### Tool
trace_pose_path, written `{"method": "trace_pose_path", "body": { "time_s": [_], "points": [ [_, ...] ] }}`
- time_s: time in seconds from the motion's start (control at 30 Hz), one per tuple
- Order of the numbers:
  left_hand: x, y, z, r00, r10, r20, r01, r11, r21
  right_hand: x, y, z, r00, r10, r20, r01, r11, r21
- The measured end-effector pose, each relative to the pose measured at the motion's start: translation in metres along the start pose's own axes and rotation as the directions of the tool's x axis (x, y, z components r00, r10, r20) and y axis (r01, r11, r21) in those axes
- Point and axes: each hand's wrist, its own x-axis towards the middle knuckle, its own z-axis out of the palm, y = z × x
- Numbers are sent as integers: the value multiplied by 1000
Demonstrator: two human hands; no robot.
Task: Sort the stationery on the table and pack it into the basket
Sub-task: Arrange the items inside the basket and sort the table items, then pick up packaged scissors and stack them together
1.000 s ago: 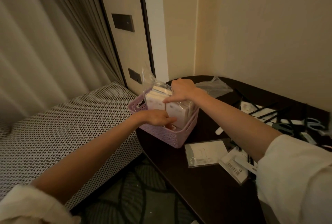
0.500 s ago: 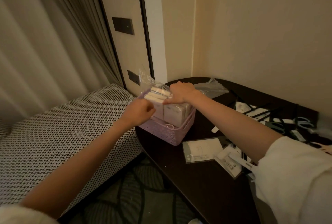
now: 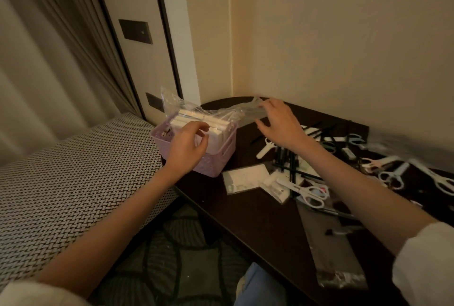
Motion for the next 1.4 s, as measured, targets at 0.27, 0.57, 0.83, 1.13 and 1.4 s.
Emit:
{"method": "trace_pose_path", "body": {
  "time_s": [0.27, 0.57, 0.83, 1.13, 1.4],
  "points": [
    [-26, 46, 42, 929, 200, 312, -186, 980, -72, -105, 26, -6, 944, 153, 292, -161, 987, 4],
    [-55, 71, 88, 777, 209, 594, -255, 967, -7, -167, 33, -4, 888, 252, 384, -127, 938, -323],
    [-77, 67, 100, 791, 249, 559, -302, 953, 2, -180, 33, 3, 877, 262, 403, -156, 948, -276],
    [-74, 74, 102, 885, 242, 398, -251, 967, -30, -171, 39, 5, 912, 344, 224, -278, 919, -279],
    [-40, 97, 92, 965, 219, 144, -201, 971, -134, -168, 32, -9, 870, 477, 124, -493, 827, 271]
  ]
}}
